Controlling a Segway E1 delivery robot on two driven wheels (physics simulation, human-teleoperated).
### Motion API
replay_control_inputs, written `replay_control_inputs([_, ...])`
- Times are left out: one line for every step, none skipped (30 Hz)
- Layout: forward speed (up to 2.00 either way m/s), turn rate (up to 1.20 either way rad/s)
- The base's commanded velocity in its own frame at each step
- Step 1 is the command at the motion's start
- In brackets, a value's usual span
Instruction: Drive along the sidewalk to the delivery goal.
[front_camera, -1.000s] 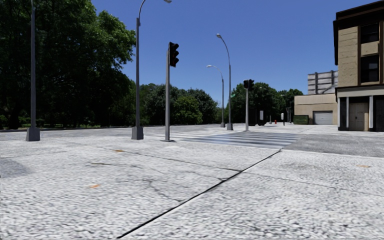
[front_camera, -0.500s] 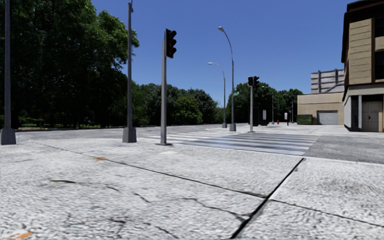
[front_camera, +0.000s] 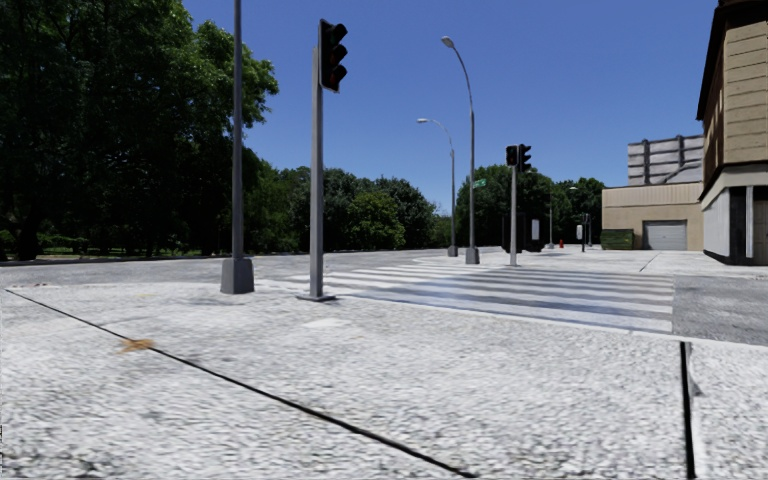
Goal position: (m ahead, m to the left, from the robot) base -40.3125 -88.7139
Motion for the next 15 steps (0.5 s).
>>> replay_control_inputs([2.0,0.0])
replay_control_inputs([2.0,0.0])
replay_control_inputs([2.0,0.0])
replay_control_inputs([2.0,0.0])
replay_control_inputs([2.0,0.0])
replay_control_inputs([2.0,0.0])
replay_control_inputs([2.0,0.0])
replay_control_inputs([2.0,0.0])
replay_control_inputs([2.0,0.0])
replay_control_inputs([2.0,0.0])
replay_control_inputs([2.0,0.0])
replay_control_inputs([2.0,0.0])
replay_control_inputs([2.0,-0.02])
replay_control_inputs([2.0,-0.13])
replay_control_inputs([2.0,-0.19])
